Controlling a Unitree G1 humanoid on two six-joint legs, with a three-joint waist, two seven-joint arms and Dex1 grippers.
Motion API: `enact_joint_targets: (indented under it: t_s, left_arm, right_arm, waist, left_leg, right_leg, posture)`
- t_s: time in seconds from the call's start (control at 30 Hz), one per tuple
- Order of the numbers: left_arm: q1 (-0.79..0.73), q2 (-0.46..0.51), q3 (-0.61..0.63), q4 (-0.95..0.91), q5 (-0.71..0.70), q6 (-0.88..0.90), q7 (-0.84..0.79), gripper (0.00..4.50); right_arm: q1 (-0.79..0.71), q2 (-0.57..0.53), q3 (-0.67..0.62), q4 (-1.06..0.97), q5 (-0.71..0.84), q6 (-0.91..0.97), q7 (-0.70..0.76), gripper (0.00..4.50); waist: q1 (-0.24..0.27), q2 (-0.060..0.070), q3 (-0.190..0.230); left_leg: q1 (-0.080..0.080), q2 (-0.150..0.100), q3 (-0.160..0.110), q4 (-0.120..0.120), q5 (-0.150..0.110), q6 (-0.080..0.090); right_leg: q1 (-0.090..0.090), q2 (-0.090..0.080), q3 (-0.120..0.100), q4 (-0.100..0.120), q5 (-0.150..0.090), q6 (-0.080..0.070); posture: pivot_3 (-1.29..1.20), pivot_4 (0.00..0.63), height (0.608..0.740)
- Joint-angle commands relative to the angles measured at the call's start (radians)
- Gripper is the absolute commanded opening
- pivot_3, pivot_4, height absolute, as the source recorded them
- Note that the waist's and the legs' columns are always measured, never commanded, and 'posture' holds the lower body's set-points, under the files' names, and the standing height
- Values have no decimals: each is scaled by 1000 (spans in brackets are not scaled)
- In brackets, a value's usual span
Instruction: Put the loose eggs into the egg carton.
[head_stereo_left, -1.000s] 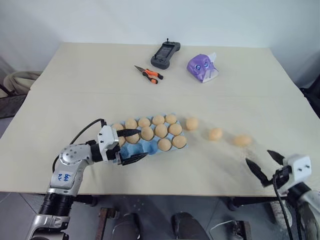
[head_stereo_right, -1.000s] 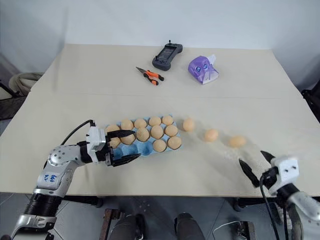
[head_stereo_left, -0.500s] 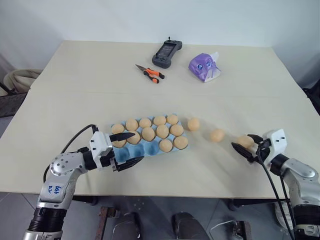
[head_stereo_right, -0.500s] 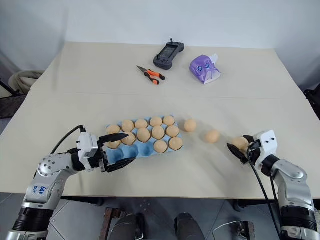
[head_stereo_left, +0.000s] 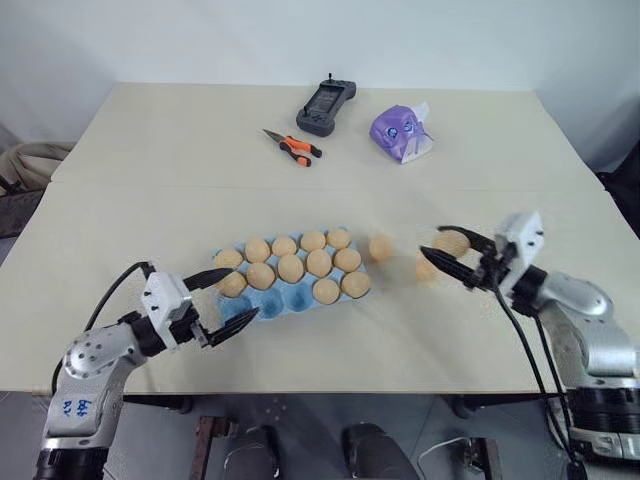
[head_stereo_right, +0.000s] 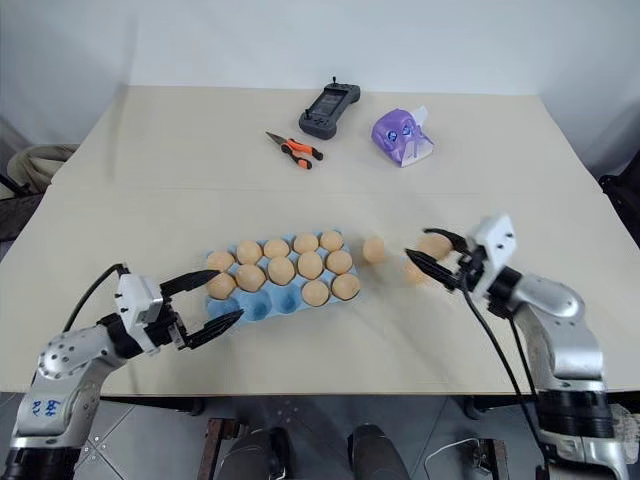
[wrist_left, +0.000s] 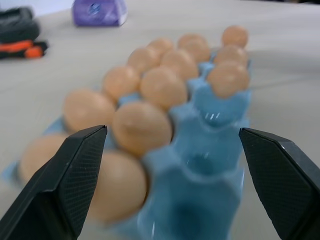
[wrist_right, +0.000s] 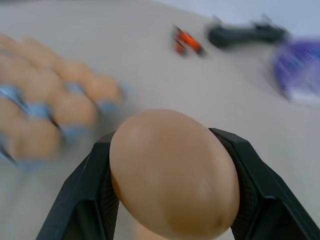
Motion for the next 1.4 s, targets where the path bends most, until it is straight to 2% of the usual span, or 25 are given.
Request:
enact_joint_targets:
  t_s: [0.03, 0.1, 0.3, 0.43, 0.53, 0.63, 0.67, 0.8, 0.93, 1.03, 1.13, 1.3, 1.4]
  left_arm:
    - [82, 5, 68, -57, -13, -32, 20, 4500]
    - [126, 0, 81, -79, -13, -39, 27, 4500]
    - [196, -5, 109, -142, -23, -27, 69, 4500]
    - [218, -6, 120, -169, -27, -19, 90, 4500]
    - [233, -7, 124, -183, -29, -15, 100, 4500]
    - [232, -7, 117, -191, -29, -10, 106, 4500]
    - [226, -6, 113, -193, -30, -7, 107, 4500]
    - [177, 4, 85, -186, -31, 2, 95, 4500]
    - [93, 11, 30, -155, -24, 9, 65, 4500]
    - [45, 14, 1, -127, -17, 5, 40, 4500]
    - [-44, 7, -54, -72, -5, 4, 14, 4500]
    - [-189, 0, -149, 51, 2, 2, -75, 4500]
    - [-257, -13, -197, 116, 12, -16, -119, 4500]
  right_arm:
    - [-92, 68, 190, -106, 11, 113, 23, 2557]
    - [-154, 137, 305, -80, -51, 116, 14, 2557]
    - [-250, 263, 489, 43, -168, 99, 17, 2557]
    - [-257, 280, 520, 84, -200, 83, 37, 2557]
    - [-262, 291, 518, 110, -202, 84, 54, 3242]
    - [-264, 303, 495, 101, -189, 87, 56, 4259]
    - [-261, 302, 479, 87, -178, 83, 60, 4465]
    - [-195, 241, 364, -25, -75, 75, 109, 4465]
    - [-85, 157, 190, -125, -4, 97, 65, 4465]
    - [-1, 103, 106, -157, -16, 75, 27, 4465]
    - [140, 50, -30, -151, -55, -16, -19, 4465]
    - [379, 36, -251, -100, -85, -147, -94, 4465]
    - [481, 51, -303, -47, -117, -236, -116, 4465]
  waist:
    - [-3, 0, 0]
    - [-8, -1, 0]
    - [8, -1, 0]
    - [5, -2, -1]
    - [0, -3, -1]
    - [-1, -3, -1]
    - [-1, -3, -1]
    - [8, -3, -1]
    - [21, -3, -1]
    - [25, -3, -1]
    - [30, -3, -1]
    - [33, -2, -1]
    - [32, -2, -1]
  left_leg:
    - [0, 0, 0, 0, 0, 0]
    - [-1, 1, 1, 0, -1, -1]
    - [-10, -2, -1, 2, -1, 0]
    - [-10, -2, 0, 2, -1, 0]
    - [-9, -1, 0, 2, -1, 0]
    - [-8, -2, -1, 1, -1, -1]
    - [-8, -2, -1, 1, 0, -2]
    - [-9, -2, -2, 0, -1, -2]
    - [-10, -3, -4, 0, -2, 0]
    - [-9, -4, -4, 0, -3, 0]
    - [-9, -4, -4, 0, -3, -1]
    - [-9, -4, -5, 0, -2, -2]
    - [-8, -6, -5, 1, -2, -2]
  right_leg:
    - [0, 0, 0, -1, 0, 0]
    - [-1, 0, 0, -1, 0, 0]
    - [-8, -2, -3, 0, -1, -1]
    - [-8, -2, -3, 0, -1, -1]
    - [-7, -1, -4, 0, 0, -1]
    - [-8, 0, -4, 2, -1, -3]
    - [-8, 0, -4, 3, -1, -3]
    - [-9, -1, -5, 2, -1, -3]
    - [-5, -1, -7, -3, -1, -3]
    - [-4, -1, -7, -5, -1, -3]
    - [-4, -1, -7, -5, -1, -3]
    - [-4, 1, -7, -5, -2, -4]
    - [-2, 3, -8, -6, -2, -3]
  posture:
    - [0, 150, 740]
    - [0, 150, 740]
    - [0, 150, 740]
    - [0, 150, 740]
    - [0, 150, 740]
    - [0, 150, 740]
    - [0, 150, 740]
    - [0, 150, 740]
    - [0, 150, 740]
    - [0, 150, 740]
    - [0, 150, 740]
    - [0, 150, 740]
    - [0, 150, 740]
